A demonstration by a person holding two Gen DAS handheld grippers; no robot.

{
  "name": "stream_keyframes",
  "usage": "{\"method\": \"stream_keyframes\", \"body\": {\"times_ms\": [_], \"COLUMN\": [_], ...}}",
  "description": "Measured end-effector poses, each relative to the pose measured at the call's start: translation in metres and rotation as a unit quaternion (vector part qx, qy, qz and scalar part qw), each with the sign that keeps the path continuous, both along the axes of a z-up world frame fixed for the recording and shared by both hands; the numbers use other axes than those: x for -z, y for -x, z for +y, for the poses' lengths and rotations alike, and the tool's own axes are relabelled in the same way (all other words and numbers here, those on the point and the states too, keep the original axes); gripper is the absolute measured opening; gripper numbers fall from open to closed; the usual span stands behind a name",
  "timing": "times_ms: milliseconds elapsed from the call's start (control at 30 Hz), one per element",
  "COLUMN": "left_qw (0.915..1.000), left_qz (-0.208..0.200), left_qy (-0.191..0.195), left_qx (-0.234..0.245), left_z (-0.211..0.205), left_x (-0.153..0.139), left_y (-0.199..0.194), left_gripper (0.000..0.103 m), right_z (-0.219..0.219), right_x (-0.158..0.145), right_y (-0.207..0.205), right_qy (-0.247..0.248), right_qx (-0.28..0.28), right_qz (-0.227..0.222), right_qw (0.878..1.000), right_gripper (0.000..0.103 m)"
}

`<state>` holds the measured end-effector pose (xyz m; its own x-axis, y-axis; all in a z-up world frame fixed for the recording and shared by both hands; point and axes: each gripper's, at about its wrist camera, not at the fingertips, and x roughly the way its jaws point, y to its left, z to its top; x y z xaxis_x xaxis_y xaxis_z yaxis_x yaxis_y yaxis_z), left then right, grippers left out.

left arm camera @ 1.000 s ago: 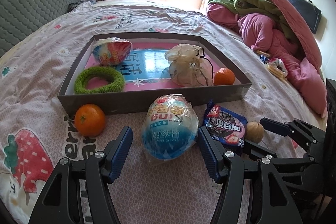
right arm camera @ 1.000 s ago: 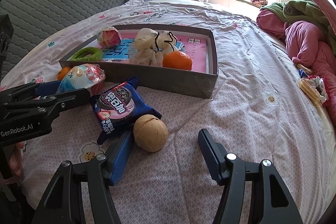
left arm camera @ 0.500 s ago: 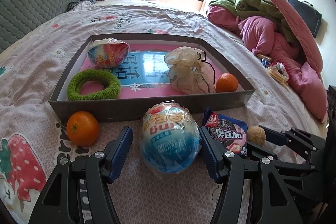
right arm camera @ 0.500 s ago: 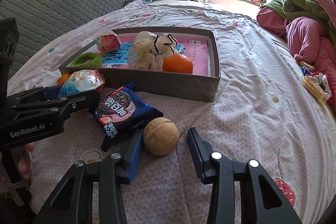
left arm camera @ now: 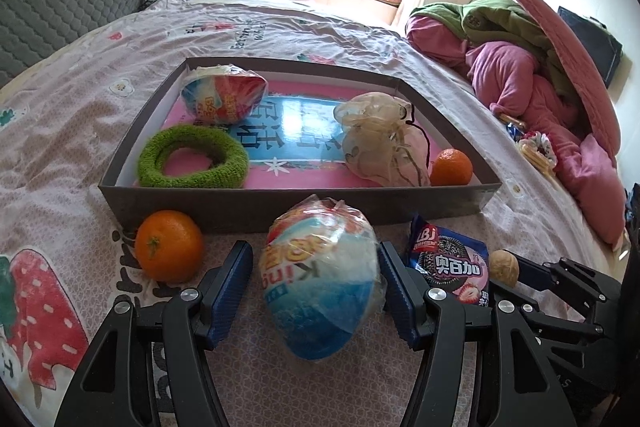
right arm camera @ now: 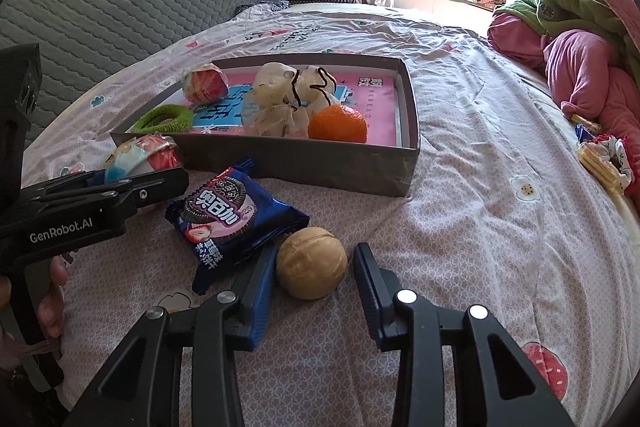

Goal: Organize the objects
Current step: 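Grasp the blue-and-white wrapped egg with the left gripper while the right gripper grasps the beige ball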

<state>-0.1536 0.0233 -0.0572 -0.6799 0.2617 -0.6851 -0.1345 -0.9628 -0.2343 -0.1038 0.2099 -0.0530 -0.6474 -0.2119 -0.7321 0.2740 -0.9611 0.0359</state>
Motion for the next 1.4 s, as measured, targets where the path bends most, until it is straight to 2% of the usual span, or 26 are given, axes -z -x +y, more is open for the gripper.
{"method": "stream_keyframes", "body": {"times_ms": [33, 100, 333, 1100, 1233, 1400], "left_qw": [1.0000, 1.0000, 0.9999, 0.9991, 0.9990, 0.9985], "left_qz": [0.000, 0.003, 0.007, 0.040, 0.042, 0.052], "left_qy": [-0.002, -0.005, -0.008, 0.003, 0.005, 0.007], "left_qx": [0.000, 0.002, 0.007, 0.015, 0.015, 0.015], "left_z": [-0.001, -0.002, -0.001, 0.001, 0.001, 0.000], "left_x": [0.000, -0.001, -0.003, -0.018, -0.020, -0.025], "left_y": [0.000, -0.001, -0.003, -0.014, -0.016, -0.018], "left_gripper": [0.064, 0.055, 0.054, 0.054, 0.054, 0.054], "right_z": [0.000, 0.000, 0.001, 0.003, 0.002, 0.004], "right_x": [0.000, 0.000, -0.001, -0.010, -0.007, -0.013], "right_y": [0.000, 0.000, -0.001, -0.005, -0.004, -0.006], "right_qy": [0.000, -0.001, 0.000, 0.013, 0.009, 0.012], "right_qx": [0.000, -0.001, -0.004, -0.011, -0.014, -0.010], "right_qz": [0.000, 0.000, 0.001, 0.025, 0.017, 0.033], "right_qw": [1.000, 1.000, 1.000, 1.000, 1.000, 0.999], "right_gripper": [0.039, 0.039, 0.034, 0.034, 0.034, 0.034]}}
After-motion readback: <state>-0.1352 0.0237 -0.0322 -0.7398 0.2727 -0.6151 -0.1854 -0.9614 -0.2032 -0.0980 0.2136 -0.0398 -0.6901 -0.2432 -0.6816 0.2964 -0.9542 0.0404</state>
